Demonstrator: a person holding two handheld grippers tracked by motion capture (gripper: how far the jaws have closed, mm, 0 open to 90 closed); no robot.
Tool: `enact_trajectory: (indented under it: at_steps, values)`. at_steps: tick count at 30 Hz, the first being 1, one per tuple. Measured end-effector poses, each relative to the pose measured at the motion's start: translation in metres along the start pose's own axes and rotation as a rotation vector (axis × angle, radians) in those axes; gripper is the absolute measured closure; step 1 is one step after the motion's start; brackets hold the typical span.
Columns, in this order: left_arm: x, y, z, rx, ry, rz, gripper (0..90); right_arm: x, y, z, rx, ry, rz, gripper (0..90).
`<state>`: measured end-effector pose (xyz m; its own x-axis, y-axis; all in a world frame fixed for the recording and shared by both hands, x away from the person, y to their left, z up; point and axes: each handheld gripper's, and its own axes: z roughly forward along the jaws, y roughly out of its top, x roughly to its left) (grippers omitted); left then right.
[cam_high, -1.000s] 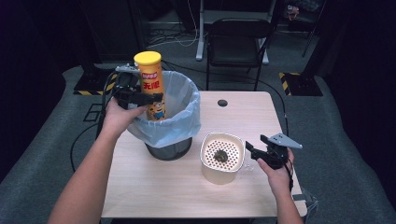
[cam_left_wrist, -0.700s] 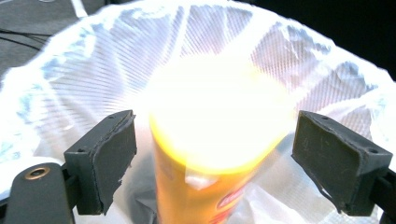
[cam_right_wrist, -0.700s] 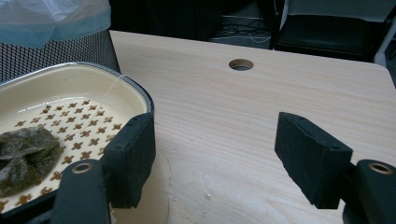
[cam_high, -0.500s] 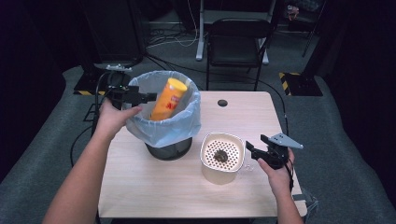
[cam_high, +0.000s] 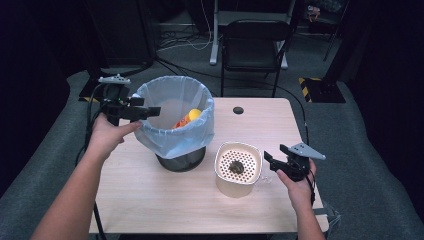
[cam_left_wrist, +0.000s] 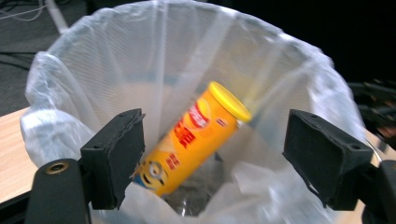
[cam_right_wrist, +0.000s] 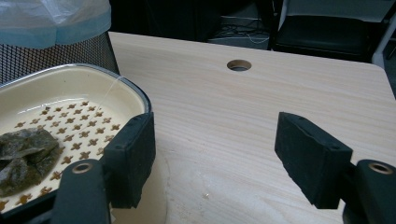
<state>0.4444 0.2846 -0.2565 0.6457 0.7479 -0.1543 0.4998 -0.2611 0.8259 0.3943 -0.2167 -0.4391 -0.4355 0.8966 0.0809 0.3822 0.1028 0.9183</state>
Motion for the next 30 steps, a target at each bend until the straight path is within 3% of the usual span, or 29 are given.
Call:
enact_trajectory:
  at_steps: [8, 15, 17, 23, 30]
  values:
    - [-0.007, -0.025, -0.035, -0.031, -0.013, 0.012, 25.8, -0.002, -0.001, 0.0, 0.011, -0.008, 0.003, 28.8]
    - [-0.012, -0.053, -0.051, -0.053, -0.038, 0.018, 26.2, -0.001, -0.002, 0.001, 0.013, -0.008, 0.002, 28.8]
    - [-0.012, -0.057, -0.052, -0.049, -0.037, 0.02, 26.2, -0.002, -0.002, 0.001, 0.013, -0.007, 0.0, 28.8]
    - [-0.01, -0.092, -0.057, -0.072, -0.035, -0.003, 26.2, -0.007, -0.005, 0.001, 0.024, -0.018, 0.003, 29.1]
    - [-0.007, -0.127, -0.046, -0.083, -0.009, 0.015, 26.3, -0.008, -0.007, 0.002, 0.029, -0.022, 0.006, 29.1]
